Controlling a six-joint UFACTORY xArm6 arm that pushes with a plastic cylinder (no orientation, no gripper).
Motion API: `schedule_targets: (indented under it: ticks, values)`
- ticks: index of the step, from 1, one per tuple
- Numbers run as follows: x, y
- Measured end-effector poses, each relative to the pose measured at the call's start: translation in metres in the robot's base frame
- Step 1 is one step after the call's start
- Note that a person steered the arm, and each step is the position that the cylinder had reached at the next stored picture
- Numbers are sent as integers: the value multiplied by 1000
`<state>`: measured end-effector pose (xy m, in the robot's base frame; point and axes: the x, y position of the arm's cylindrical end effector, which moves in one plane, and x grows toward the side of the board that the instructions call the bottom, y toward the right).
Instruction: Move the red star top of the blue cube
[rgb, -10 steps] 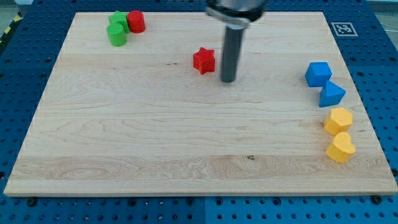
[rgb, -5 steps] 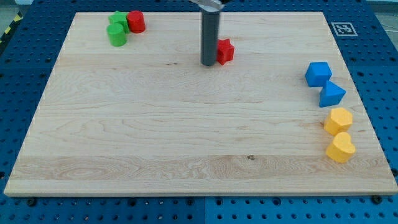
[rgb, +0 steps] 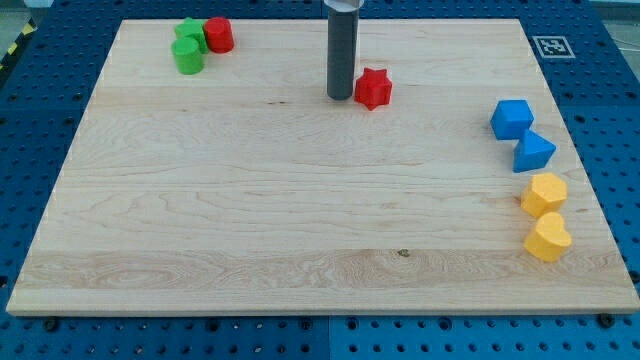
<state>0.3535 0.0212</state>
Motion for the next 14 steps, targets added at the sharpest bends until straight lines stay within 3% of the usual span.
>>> schedule_targets:
  ticks: [3, 5, 8, 14]
  values:
    - [-8, 63]
    - [-38, -24]
    - [-49, 68]
    - [8, 107]
